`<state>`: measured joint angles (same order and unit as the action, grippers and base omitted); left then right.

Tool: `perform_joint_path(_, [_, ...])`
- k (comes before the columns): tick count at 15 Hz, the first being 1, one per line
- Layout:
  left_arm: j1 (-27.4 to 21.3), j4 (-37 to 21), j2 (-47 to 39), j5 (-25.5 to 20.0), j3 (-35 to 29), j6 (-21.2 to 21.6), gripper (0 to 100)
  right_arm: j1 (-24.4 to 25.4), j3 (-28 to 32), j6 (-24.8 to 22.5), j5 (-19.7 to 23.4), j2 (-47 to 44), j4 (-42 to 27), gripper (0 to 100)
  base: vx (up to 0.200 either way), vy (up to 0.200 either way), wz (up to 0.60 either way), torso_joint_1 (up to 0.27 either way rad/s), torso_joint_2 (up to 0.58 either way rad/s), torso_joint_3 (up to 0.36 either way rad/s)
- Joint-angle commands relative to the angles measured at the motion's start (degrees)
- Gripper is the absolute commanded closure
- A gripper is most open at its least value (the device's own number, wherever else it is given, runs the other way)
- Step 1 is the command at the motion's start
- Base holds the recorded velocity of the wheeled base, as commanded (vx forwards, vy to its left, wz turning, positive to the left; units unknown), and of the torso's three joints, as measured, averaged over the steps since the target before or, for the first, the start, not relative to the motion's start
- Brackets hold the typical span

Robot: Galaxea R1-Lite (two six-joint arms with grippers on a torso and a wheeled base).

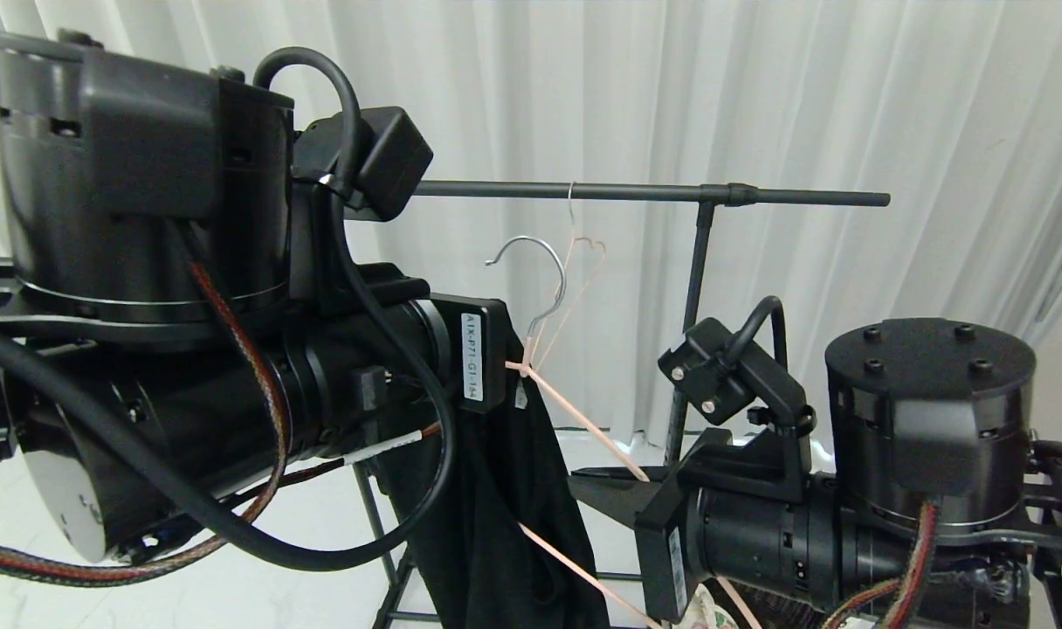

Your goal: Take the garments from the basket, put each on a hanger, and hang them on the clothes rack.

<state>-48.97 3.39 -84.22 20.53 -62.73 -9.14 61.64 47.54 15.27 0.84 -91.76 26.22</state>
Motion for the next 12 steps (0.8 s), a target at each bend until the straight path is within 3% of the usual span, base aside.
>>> perform_joint_path(1, [0.01,0.04,0.47,0.04,0.07,0.62,100,-0.38,0.09,0.55,-1.63,-0.09,0.41,100,0.000,0.000,0.00,0.000,0.00,0.000])
perform_joint_path(7, [0.01,0.04,0.73,0.04,1.21,3.78,100,-0.38,0.01,3.45,-6.73,0.00,3.05,100,0.000,0.000,0.00,0.000,0.00,0.000])
perform_joint_path(8, [0.01,0.04,0.73,0.13,1.21,3.78,0,-0.38,0.01,3.36,-6.82,0.26,3.05,100,0.000,0.000,0.00,0.000,0.00,0.000])
perform_joint_path(12, [0.01,0.13,2.40,0.04,1.39,3.87,0,-0.38,-0.08,2.13,-7.26,0.18,4.19,100,0.000,0.000,0.00,0.000,0.00,0.000])
